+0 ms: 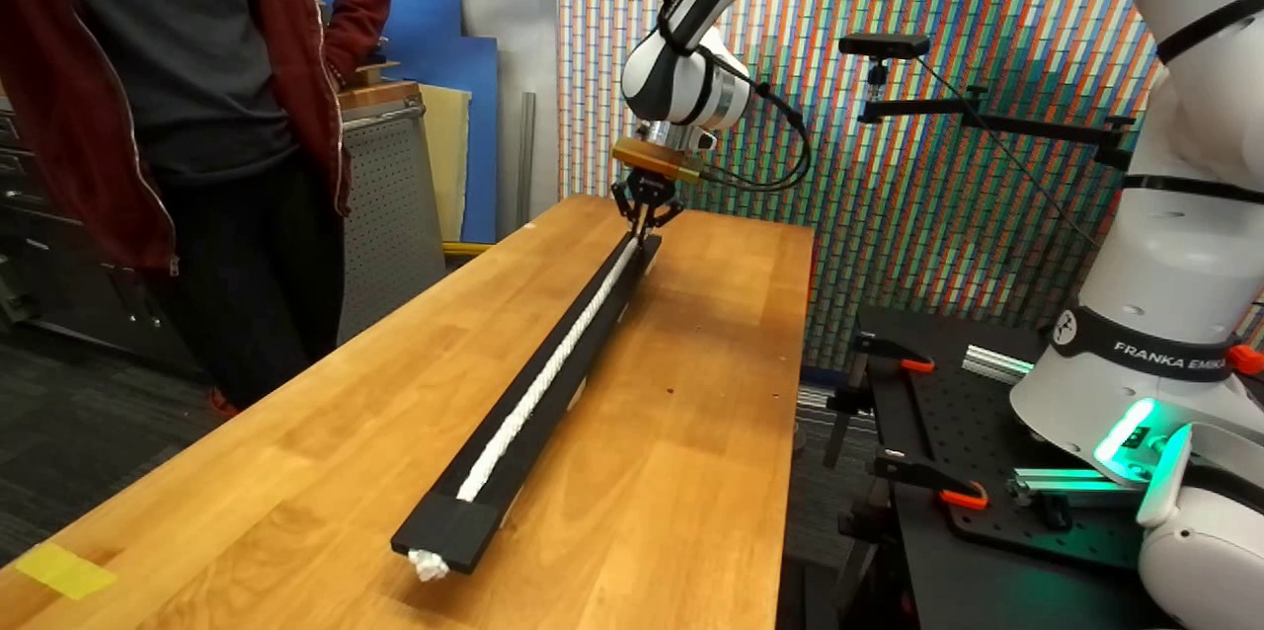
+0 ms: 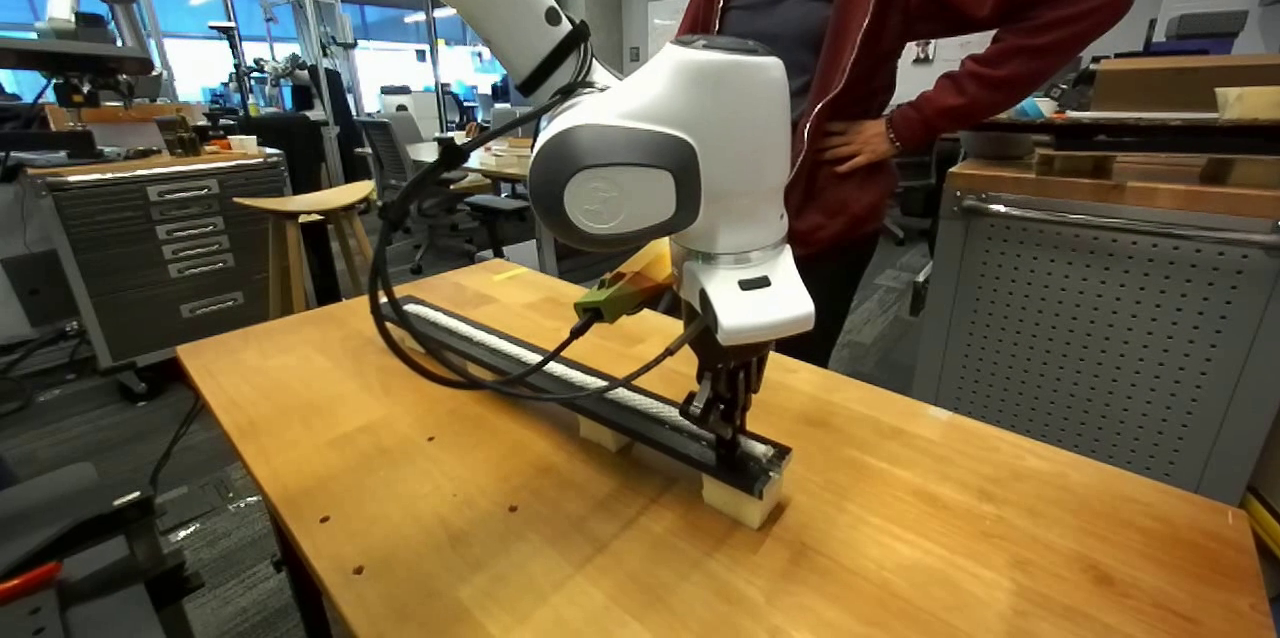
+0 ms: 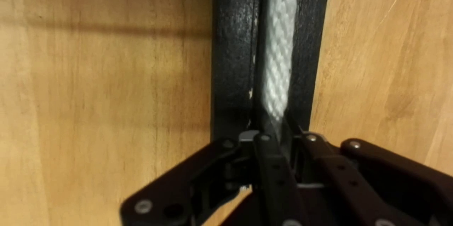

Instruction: Put the rope in the groove on the object

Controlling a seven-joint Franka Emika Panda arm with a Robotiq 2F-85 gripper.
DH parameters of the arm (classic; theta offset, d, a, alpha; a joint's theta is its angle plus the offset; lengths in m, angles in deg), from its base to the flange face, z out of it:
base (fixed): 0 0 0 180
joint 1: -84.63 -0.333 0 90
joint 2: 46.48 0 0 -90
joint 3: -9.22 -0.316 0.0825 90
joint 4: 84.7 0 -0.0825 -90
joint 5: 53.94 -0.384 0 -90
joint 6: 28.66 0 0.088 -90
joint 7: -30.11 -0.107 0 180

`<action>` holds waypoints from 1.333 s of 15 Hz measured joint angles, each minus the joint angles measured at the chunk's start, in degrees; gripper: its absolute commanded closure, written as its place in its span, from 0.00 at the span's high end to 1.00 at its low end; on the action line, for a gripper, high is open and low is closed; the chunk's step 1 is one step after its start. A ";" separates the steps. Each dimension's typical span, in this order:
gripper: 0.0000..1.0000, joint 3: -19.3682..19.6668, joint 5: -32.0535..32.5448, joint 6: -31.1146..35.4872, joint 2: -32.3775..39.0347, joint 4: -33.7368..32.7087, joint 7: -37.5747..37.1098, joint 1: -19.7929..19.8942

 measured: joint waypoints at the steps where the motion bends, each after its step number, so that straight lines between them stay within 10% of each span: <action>1: 0.36 0.00 0.39 -0.01 0.00 -0.03 -0.52 -0.02; 10: 1.00 0.01 1.06 -0.02 0.02 -0.38 -1.41 0.35; 20: 1.00 -0.44 2.99 -0.12 -0.09 -1.20 -0.86 0.35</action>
